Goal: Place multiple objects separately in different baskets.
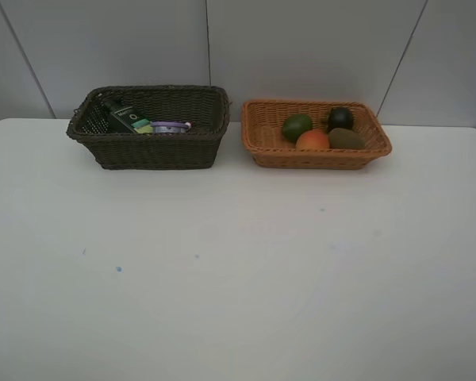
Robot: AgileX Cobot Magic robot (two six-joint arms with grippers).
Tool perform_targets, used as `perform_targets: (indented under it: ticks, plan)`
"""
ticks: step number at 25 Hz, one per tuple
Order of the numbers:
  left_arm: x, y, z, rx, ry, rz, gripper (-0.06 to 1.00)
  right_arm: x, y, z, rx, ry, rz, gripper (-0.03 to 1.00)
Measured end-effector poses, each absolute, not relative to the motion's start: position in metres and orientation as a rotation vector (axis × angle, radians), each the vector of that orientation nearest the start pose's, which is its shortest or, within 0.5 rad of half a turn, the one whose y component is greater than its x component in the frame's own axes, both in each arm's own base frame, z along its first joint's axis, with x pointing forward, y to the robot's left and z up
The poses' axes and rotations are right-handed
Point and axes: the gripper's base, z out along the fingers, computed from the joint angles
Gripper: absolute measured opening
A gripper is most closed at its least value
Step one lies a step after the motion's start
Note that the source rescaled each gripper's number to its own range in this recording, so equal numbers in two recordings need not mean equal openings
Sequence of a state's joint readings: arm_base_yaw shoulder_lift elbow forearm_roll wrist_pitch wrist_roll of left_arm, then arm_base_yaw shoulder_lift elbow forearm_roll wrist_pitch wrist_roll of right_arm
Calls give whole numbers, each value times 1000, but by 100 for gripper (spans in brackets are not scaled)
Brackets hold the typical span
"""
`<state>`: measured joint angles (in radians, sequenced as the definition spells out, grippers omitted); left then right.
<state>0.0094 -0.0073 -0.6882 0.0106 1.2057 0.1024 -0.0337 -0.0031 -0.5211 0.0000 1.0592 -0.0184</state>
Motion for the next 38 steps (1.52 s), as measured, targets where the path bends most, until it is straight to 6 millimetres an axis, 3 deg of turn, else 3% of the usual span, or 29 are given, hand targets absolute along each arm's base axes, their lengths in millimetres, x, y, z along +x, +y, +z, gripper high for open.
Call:
perform_targets:
  ticks: [9, 22, 27, 38]
  plan:
    - [-21, 5, 284, 46, 2115, 121, 79, -8, 0, 283, 15, 2019, -33, 94]
    - [-19, 11, 281, -14, 2127, 178, 79, -8, 0, 283, 15, 2019, -33, 94]
    - [-12, 17, 263, 50, 2190, 305, 79, -8, 0, 283, 15, 2019, -33, 94]
    - [-16, 8, 274, 96, 2154, 200, 79, -8, 0, 283, 15, 2019, -33, 94]
